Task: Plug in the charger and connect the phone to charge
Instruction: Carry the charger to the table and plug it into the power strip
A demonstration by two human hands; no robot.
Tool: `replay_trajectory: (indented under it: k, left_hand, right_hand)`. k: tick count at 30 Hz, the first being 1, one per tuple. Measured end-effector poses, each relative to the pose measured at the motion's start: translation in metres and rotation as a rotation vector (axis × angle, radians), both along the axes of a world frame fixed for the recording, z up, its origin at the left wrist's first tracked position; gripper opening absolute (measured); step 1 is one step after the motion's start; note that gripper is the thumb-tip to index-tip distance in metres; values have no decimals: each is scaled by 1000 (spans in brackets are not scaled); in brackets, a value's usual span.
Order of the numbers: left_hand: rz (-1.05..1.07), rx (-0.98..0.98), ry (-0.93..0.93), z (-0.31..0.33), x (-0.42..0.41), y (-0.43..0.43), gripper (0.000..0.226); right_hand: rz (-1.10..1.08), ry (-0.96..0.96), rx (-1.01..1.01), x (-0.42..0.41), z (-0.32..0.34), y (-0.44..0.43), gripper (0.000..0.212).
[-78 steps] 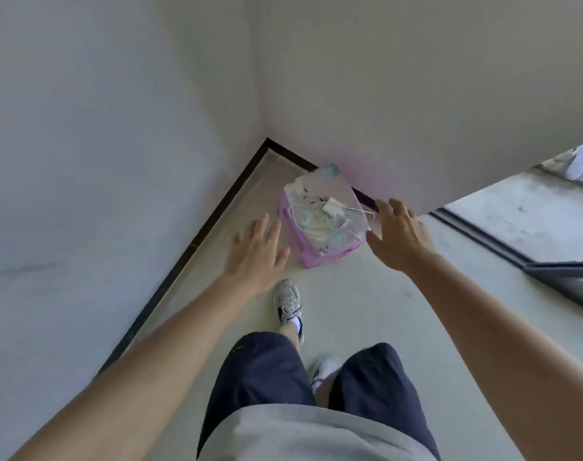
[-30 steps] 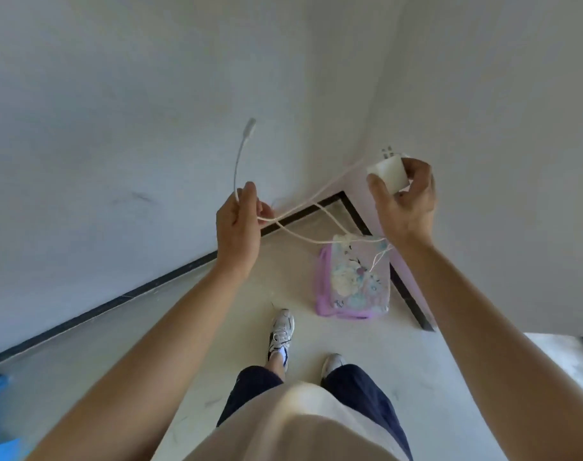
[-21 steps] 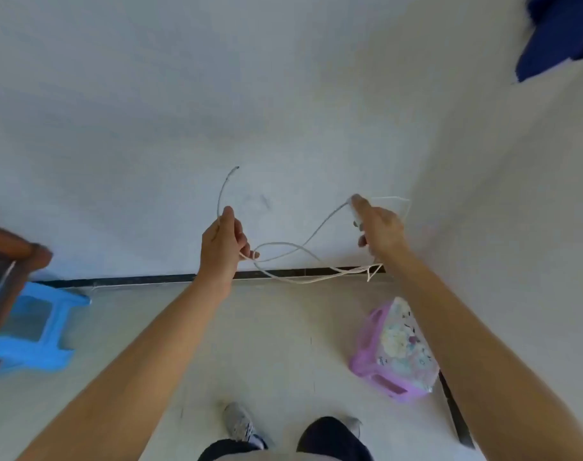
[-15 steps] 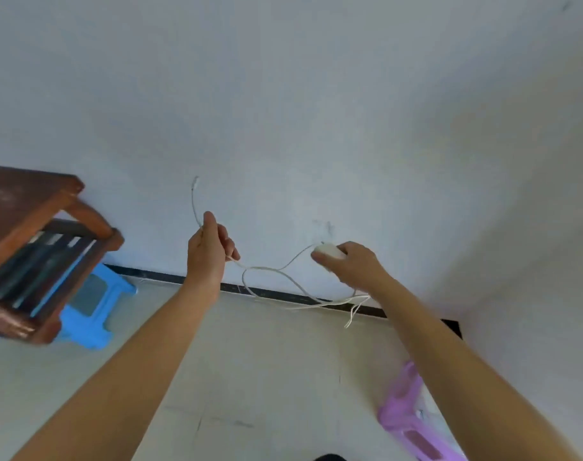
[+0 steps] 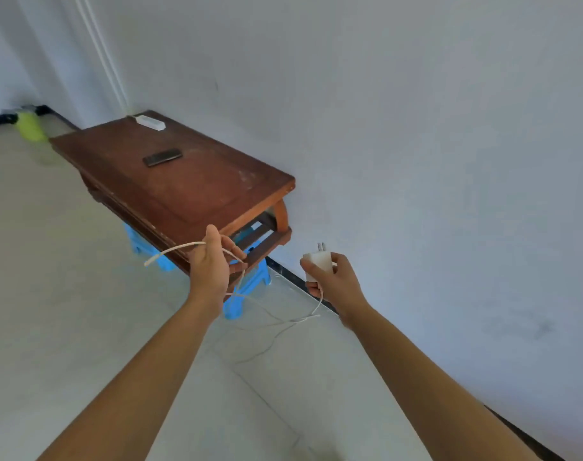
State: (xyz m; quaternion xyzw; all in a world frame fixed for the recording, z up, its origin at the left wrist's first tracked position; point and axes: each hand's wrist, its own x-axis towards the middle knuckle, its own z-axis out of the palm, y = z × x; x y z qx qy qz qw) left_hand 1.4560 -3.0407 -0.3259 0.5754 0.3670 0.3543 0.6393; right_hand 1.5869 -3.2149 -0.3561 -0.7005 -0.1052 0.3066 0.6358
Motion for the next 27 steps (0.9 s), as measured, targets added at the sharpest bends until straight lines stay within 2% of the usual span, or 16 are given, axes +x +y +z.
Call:
replay_trajectory:
  k: [3, 5, 8, 10, 13, 16, 19, 21, 25, 27]
  left_hand:
    - [79, 235, 109, -9, -21, 61, 48]
    - [85, 301, 222, -21, -30, 100, 43]
    - [75, 272, 325, -36, -37, 160, 37]
    - [70, 279, 430, -40, -42, 199, 31]
    - [22, 199, 551, -39, -55, 258, 22]
    - [10, 144, 640, -31, -69, 315, 11]
    - [141, 55, 685, -28, -81, 358, 19]
    - [237, -80, 631, -29, -86, 383, 27]
    - [328, -468, 297, -39, -86, 438, 24]
    - [296, -586, 136, -49, -86, 469, 24]
  right_hand:
    - [30, 119, 170, 2, 2, 72, 60]
    - [73, 161, 228, 5, 1, 125, 56]
    - [125, 229, 298, 10, -7, 214, 60]
    - [139, 369, 341, 11, -8, 277, 40]
    - [142, 676, 406, 4, 3, 368, 12]
    - [195, 851, 501, -2, 16, 452, 11]
    - [229, 916, 528, -15, 28, 517, 15]
    - [264, 960, 539, -23, 28, 552, 19]
    - [300, 1009, 529, -33, 20, 613, 26]
    - [272, 1024, 526, -35, 13, 642, 29]
